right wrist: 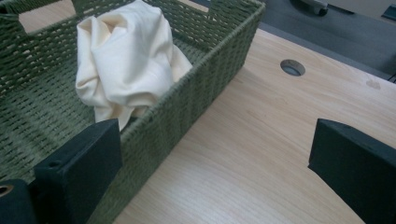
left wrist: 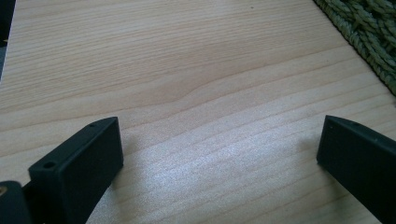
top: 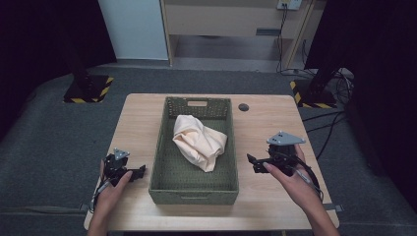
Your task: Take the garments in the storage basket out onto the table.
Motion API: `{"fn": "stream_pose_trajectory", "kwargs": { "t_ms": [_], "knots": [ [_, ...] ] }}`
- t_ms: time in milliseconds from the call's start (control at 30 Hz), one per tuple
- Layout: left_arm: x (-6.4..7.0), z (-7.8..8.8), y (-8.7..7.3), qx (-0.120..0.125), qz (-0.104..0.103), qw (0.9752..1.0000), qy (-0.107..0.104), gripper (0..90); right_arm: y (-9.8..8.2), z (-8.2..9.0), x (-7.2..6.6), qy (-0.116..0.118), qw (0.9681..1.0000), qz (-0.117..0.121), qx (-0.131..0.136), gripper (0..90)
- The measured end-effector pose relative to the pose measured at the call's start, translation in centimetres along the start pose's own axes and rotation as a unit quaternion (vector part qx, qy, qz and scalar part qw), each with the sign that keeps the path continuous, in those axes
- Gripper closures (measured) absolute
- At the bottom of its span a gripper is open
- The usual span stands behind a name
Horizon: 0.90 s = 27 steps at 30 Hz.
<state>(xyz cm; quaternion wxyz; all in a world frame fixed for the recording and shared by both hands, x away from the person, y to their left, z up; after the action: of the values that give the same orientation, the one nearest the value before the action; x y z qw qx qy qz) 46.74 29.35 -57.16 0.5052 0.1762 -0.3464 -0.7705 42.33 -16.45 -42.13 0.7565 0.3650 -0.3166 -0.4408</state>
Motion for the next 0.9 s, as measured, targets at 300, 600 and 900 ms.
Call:
{"fn": "stream_pose_trajectory", "kwargs": {
  "t_ms": [300,600,900],
  "knots": [
    [0.0,0.0,0.0,0.000,0.000,1.0000,0.000,0.0,2.1,-0.7,-1.4,0.013,0.9998,0.012,0.006,2.9],
    [0.0,0.0,0.0,0.000,0.000,1.0000,0.000,0.0,3.5,-1.5,-3.2,0.024,0.9994,0.024,0.010,2.8],
    [0.0,0.0,0.0,0.000,0.000,1.0000,0.000,0.0,4.4,-2.6,-5.4,0.040,0.9986,0.033,0.013,2.5]
  ]
}}
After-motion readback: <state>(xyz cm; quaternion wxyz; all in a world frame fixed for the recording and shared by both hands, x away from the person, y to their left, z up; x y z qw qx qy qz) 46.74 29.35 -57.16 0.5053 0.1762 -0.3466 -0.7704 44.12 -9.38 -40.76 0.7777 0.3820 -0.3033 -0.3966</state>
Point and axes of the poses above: each handheld gripper's, and its own axes: z roughly backward along the jaws, y roughly out of its top, x roughly to its right, the point moved 7 cm from there along -z, roughly forward along the jaws, and after that the axes turned 9 degrees about -y, right-handed, at the moved point
